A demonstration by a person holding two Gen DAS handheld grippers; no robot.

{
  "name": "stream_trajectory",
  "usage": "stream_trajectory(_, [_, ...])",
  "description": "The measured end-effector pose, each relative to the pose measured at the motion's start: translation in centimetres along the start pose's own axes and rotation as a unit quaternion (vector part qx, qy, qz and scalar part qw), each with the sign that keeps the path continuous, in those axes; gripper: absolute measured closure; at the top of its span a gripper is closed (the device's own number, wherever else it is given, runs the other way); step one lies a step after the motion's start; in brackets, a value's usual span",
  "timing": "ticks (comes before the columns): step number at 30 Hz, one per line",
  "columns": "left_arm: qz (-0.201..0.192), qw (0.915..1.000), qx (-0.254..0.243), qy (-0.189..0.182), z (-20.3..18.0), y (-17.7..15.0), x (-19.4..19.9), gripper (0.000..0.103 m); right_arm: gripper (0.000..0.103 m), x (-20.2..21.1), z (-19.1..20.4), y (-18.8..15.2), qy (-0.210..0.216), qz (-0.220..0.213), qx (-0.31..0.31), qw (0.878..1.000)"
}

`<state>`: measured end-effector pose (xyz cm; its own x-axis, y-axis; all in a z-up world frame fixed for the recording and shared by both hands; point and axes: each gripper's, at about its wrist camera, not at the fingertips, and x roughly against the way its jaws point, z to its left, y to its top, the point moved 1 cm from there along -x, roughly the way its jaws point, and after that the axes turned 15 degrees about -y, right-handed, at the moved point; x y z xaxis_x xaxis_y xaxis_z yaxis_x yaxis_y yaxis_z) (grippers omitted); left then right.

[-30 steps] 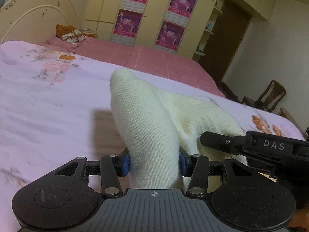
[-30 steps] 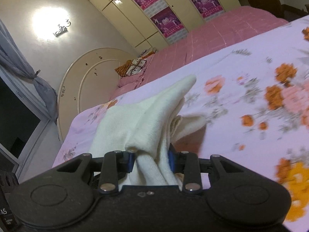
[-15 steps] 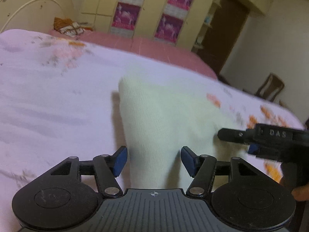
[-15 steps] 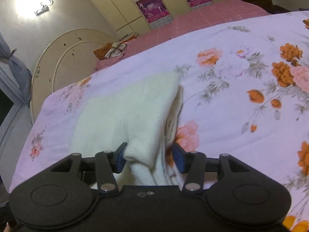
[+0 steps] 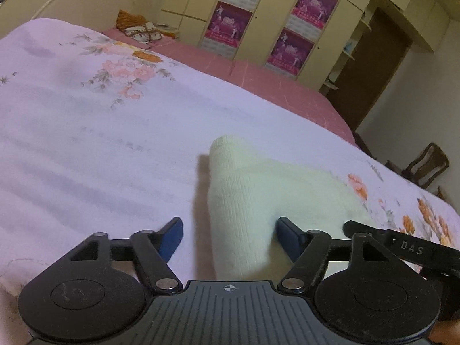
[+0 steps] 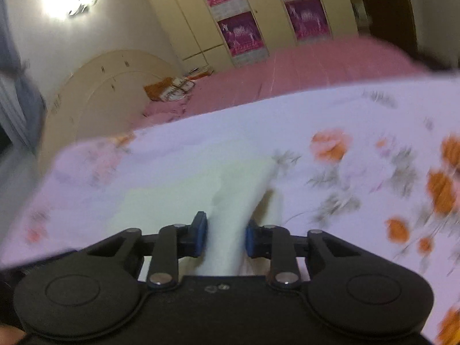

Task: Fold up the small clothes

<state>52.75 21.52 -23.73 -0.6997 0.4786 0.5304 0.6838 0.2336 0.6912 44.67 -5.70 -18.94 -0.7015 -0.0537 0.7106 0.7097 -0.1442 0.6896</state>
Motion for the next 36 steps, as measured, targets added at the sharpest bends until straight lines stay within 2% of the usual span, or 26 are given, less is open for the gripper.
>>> stream_trajectory(3, [-0.003,0.9997,-0.023,0.005,-1.0,-0.4,1.3,0.031,0.068,0.5,-0.9,0.0,0.001,0.01,-0.023,1.0])
stream_trajectory(7, [-0.001,0.9991,-0.042,0.003,-2.2,-1.9,3.6,0.031,0.067,3.9,-1.5,-0.2,0.004,-0.006,-0.024,1.0])
stream_trajectory(10, [0.017,0.9987,-0.048,0.008,-3.1,-4.1,4.9,0.031,0.066,7.0,-1.7,-1.5,0.009,-0.028,-0.011,0.999])
stream_trajectory(11, [0.024,0.9983,-0.052,0.01,-3.3,-4.9,5.1,0.031,0.064,8.1,-1.6,-2.2,0.006,-0.036,-0.003,0.999])
stream_trajectory(12, [0.031,0.9978,-0.056,0.015,-3.5,-5.8,5.2,0.031,0.057,8.6,-1.8,-2.7,0.006,-0.037,-0.003,0.999])
stream_trajectory(14, [0.045,0.9975,-0.052,0.015,-3.4,-7.0,5.0,0.031,0.056,9.0,-2.2,-3.8,0.007,-0.019,-0.016,1.0])
stream_trajectory(18, [0.04,0.9965,-0.07,0.021,-3.7,-7.9,5.2,0.031,0.054,8.4,-3.4,-7.0,0.015,0.045,-0.058,0.997])
stream_trajectory(19, [0.041,0.9964,-0.071,0.021,-3.7,-7.9,5.3,0.031,0.055,8.4,-3.4,-7.8,0.017,0.056,-0.06,0.997])
stream_trajectory(21, [0.046,0.9961,-0.072,0.02,-3.9,-8.0,5.5,0.031,0.069,8.4,-3.0,-8.9,0.025,0.074,-0.055,0.995])
stream_trajectory(23, [0.051,0.9956,-0.076,0.018,-4.1,-8.2,5.9,0.031,0.076,8.9,-2.7,-9.3,0.017,0.071,-0.051,0.996])
stream_trajectory(24, [0.053,0.9954,-0.078,0.015,-4.2,-8.4,6.2,0.031,0.084,9.2,-2.6,-9.2,0.016,0.069,-0.054,0.996])
stream_trajectory(26, [0.054,0.9949,-0.084,0.013,-4.2,-8.9,6.6,0.031,0.086,10.0,-2.6,-9.2,0.014,0.063,-0.058,0.996])
stream_trajectory(29, [0.055,0.9938,-0.096,0.014,-4.3,-9.4,6.7,0.031,0.086,9.6,-2.5,-10.1,-0.027,0.068,-0.029,0.997])
stream_trajectory(31, [0.06,0.9935,-0.096,0.013,-4.4,-9.3,6.9,0.03,0.085,9.9,-2.3,-10.3,-0.035,0.064,-0.032,0.997])
stream_trajectory(33, [0.065,0.9935,-0.092,0.011,-4.3,-9.1,7.0,0.026,0.079,10.6,-1.7,-10.3,-0.046,0.06,-0.021,0.997])
stream_trajectory(35, [0.069,0.9936,-0.089,0.014,-4.2,-9.2,7.1,0.004,0.077,11.8,-1.3,-10.4,-0.056,0.042,-0.022,0.997])
stream_trajectory(36, [0.07,0.9933,-0.09,0.017,-4.3,-9.3,7.2,0.003,0.074,12.7,-1.0,-10.5,-0.051,0.026,-0.027,0.998])
